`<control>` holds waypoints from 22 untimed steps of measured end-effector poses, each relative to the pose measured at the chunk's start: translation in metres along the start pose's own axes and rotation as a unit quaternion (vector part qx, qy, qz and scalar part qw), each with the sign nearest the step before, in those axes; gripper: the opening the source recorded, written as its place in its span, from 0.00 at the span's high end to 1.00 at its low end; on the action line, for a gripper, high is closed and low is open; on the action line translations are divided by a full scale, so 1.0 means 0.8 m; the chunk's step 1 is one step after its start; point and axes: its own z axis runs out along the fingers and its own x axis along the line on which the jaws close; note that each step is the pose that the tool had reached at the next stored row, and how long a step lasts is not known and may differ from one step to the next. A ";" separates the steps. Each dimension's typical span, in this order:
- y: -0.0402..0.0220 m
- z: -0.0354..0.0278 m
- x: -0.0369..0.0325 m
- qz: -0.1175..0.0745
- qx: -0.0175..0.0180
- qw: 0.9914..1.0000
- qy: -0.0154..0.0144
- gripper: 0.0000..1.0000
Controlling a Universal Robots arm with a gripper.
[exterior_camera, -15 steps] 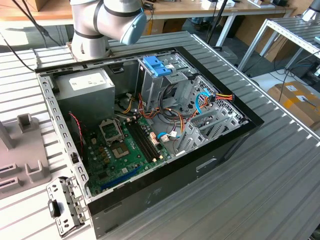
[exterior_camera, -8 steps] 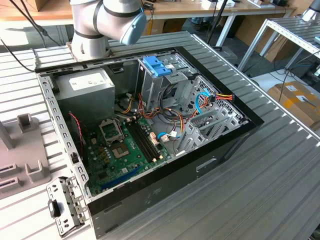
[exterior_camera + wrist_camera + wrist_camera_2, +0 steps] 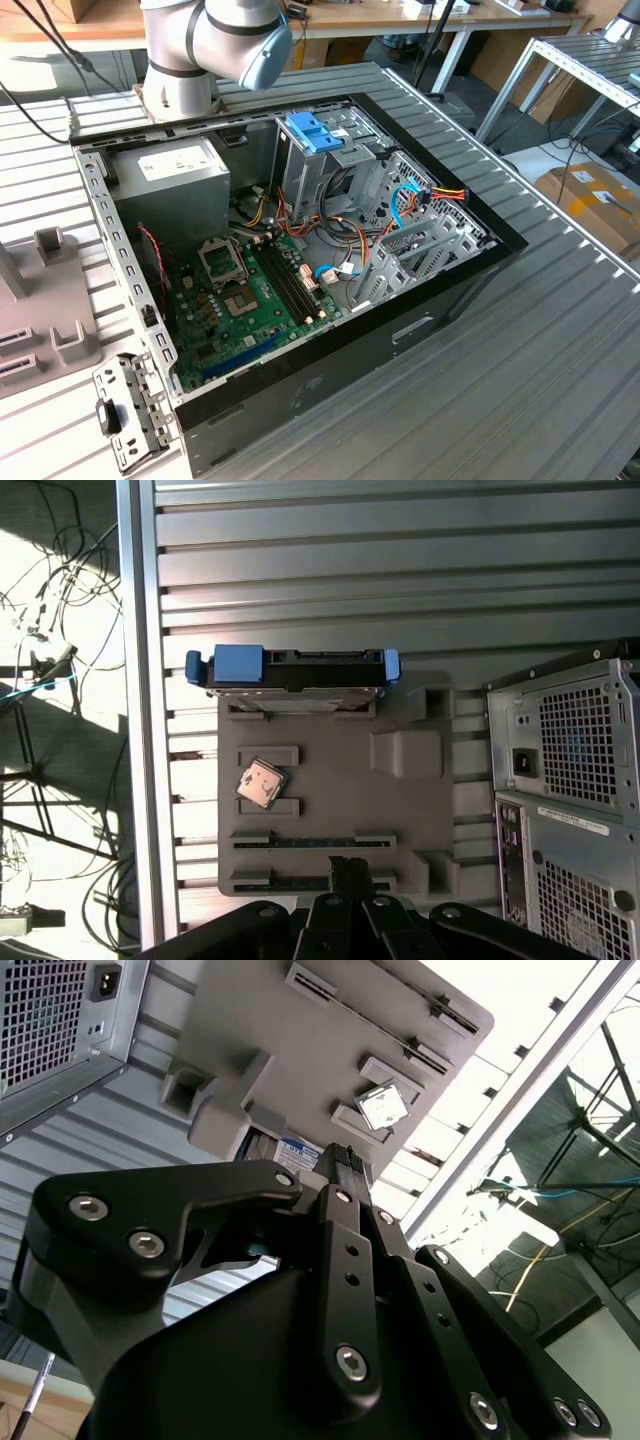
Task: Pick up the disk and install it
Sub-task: 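Reach for the disk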
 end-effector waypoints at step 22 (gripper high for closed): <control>0.0056 -0.0001 0.0169 0.000 0.000 1.000 0.000 0.89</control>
